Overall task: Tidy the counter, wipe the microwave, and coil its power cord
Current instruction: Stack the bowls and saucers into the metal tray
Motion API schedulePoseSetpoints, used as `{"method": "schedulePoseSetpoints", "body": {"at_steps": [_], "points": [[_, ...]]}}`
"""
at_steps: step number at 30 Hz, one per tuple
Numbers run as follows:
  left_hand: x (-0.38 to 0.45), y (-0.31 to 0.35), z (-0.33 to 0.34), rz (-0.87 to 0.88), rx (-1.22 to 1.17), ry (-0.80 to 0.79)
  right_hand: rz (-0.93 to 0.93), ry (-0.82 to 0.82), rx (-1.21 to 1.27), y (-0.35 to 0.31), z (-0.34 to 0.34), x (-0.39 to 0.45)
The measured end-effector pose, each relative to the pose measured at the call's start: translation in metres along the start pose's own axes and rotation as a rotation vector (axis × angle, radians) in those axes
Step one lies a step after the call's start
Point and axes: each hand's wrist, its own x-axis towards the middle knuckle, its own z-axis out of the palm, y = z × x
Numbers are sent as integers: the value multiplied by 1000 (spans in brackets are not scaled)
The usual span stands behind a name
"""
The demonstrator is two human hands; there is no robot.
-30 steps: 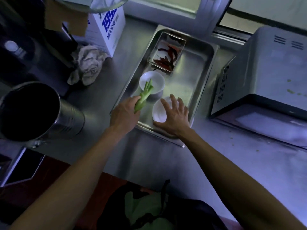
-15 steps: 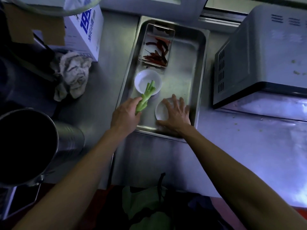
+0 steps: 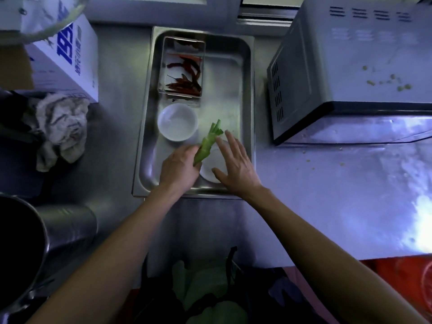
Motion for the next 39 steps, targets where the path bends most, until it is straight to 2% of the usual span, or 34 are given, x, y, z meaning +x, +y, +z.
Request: {"method": "schedulePoseSetpoints", "body": {"at_steps": [9,24,32,39], "points": [[19,23,29,30,15,-72,39,-90,86,13,-3,-3],[10,16,35,28,23,-105,40,-198,0,10,2,-4],[-2,7,20,90,93,-184,42,-136,-30,1,-9,-14],[-14,11,-1,71,143,-224,25,-65,-57,-3,-23,-35]]}}
